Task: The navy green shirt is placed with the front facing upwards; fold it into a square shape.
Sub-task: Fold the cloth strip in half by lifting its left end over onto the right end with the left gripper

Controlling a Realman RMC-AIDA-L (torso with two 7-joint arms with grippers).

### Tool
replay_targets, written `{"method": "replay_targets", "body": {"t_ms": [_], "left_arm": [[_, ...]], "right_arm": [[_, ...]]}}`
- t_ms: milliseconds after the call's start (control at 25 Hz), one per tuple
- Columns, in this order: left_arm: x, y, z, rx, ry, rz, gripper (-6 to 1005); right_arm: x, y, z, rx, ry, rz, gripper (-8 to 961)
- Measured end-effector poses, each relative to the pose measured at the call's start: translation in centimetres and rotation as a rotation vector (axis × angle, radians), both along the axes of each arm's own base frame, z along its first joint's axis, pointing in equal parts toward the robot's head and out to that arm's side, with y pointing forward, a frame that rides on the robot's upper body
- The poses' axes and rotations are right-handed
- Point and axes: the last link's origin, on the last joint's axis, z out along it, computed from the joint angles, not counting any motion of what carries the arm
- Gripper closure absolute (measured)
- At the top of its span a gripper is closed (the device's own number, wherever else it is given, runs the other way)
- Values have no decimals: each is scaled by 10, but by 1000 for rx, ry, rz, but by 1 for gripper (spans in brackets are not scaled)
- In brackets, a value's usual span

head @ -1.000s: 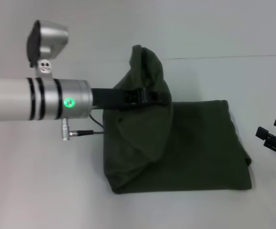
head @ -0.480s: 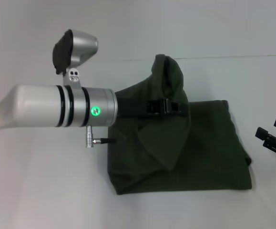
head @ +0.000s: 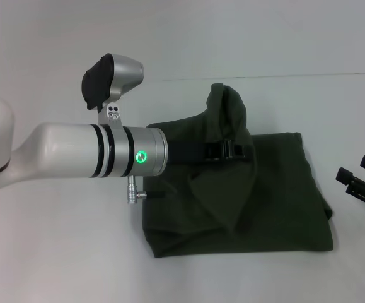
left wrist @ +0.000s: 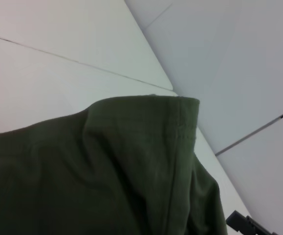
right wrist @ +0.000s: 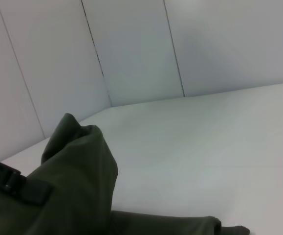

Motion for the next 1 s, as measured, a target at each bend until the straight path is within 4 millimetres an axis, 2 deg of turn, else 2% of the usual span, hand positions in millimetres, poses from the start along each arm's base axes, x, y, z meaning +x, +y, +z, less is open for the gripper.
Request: {"method": "replay_targets", "body": {"t_ms": [560,1000], "left_arm": [[12,-6,-12,-21,-27,-32,838],[25,-6,-11,-20,-66,-52,828]], "right_arm": [[0,0,0,-3,4,1,159],[-1,1,-2,-9,2,3,159]]}}
